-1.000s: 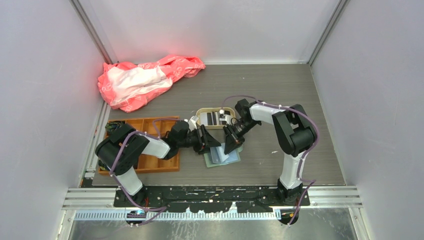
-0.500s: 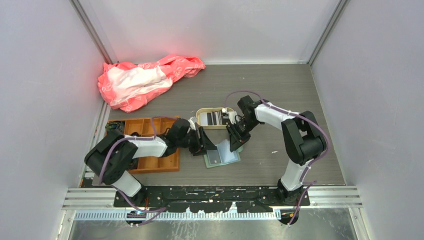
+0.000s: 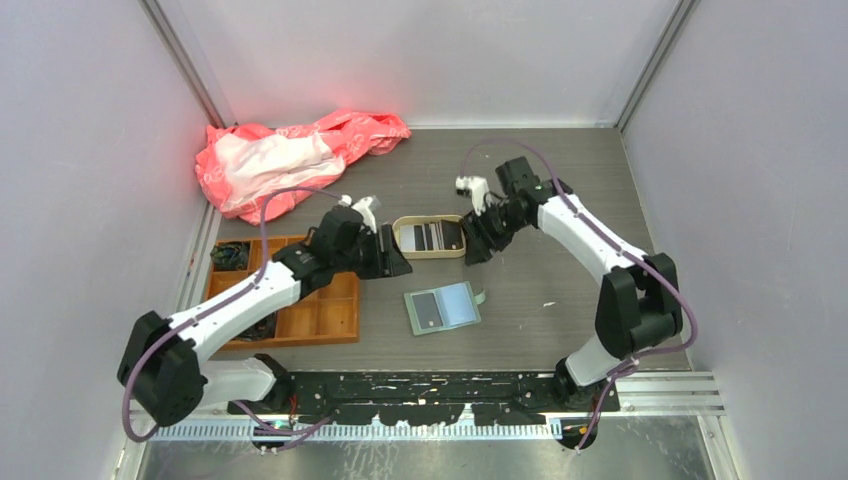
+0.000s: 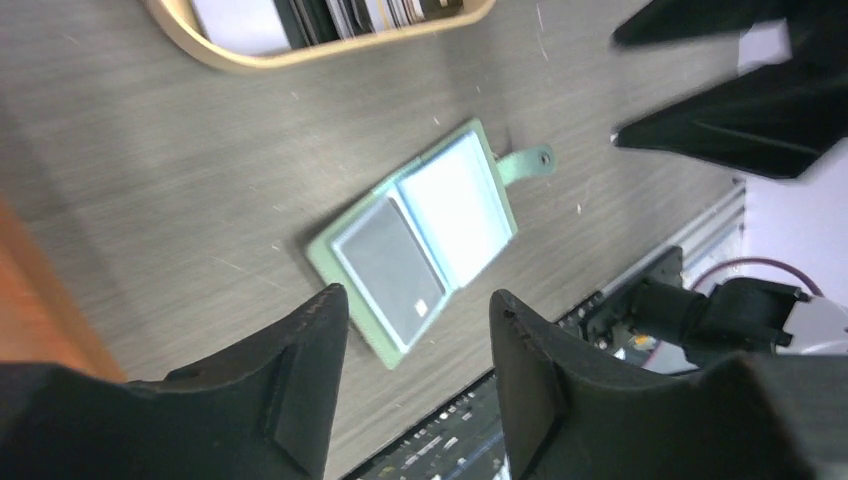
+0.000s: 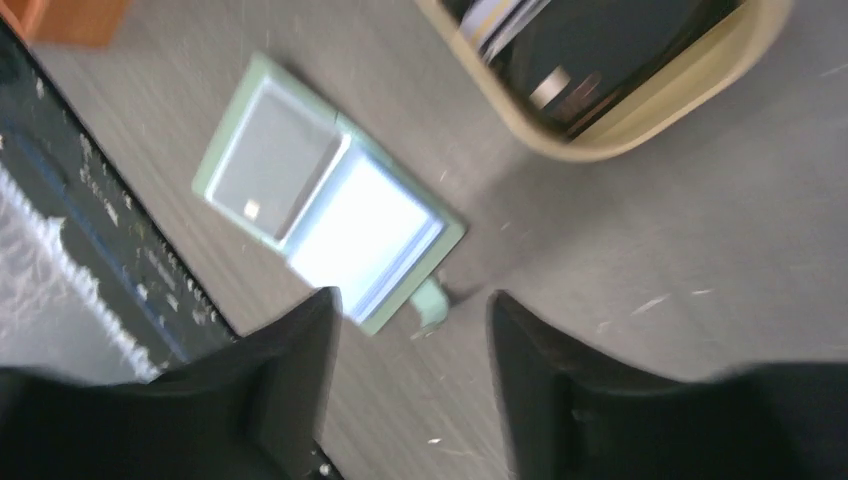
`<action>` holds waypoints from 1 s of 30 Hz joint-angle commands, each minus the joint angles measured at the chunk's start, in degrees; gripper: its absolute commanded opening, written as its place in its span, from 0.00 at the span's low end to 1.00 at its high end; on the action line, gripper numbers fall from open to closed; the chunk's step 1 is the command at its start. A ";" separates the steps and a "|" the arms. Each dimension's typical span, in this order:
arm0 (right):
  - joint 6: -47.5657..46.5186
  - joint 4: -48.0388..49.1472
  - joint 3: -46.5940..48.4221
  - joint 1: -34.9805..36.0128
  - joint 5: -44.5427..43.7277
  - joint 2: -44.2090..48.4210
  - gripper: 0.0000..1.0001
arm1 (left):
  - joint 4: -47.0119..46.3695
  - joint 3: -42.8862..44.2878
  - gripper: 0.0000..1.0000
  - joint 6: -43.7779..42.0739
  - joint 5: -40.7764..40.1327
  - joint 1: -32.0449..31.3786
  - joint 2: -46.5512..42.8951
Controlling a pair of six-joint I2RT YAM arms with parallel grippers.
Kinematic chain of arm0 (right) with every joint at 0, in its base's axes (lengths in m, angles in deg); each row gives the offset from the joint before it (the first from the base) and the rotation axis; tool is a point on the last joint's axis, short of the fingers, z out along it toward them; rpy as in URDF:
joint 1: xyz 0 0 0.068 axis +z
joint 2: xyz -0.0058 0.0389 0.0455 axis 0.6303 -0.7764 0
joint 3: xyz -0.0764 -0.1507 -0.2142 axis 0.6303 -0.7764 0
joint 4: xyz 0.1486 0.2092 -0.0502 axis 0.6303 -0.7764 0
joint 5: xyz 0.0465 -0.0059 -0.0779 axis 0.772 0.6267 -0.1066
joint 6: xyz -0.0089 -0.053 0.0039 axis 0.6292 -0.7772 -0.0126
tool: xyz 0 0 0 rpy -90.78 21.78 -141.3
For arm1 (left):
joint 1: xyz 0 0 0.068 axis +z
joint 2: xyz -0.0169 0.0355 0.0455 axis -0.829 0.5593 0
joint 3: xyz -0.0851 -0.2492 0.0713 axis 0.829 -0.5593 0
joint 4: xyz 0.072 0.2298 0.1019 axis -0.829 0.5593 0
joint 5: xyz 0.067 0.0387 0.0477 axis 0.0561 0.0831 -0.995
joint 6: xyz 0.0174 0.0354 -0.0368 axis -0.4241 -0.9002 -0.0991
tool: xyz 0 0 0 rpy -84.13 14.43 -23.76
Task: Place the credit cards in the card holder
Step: Pick up the credit card from the storage box.
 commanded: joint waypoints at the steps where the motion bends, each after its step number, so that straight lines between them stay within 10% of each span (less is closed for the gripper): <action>1: -4.73 6.78 10.42 0.05 -5.20 6.10 0.82 | 4.60 3.07 0.62 -7.81 -6.44 3.25 -6.84; 4: 3.02 5.86 18.47 -0.55 -5.01 -0.20 0.99 | 2.47 1.32 0.98 -5.85 -9.82 5.48 -11.68; 6: 3.62 -4.63 29.21 -1.37 2.52 -8.85 0.99 | -1.08 -1.22 1.00 -3.76 -9.33 6.89 -14.20; 9: 7.99 -8.08 34.88 -1.17 9.08 -15.31 1.00 | -7.35 -4.65 0.97 -1.20 -3.15 9.22 -16.16; 30: 24.98 5.61 28.34 4.84 -18.37 -26.47 0.72 | -22.36 -5.20 0.64 9.80 7.99 10.31 0.83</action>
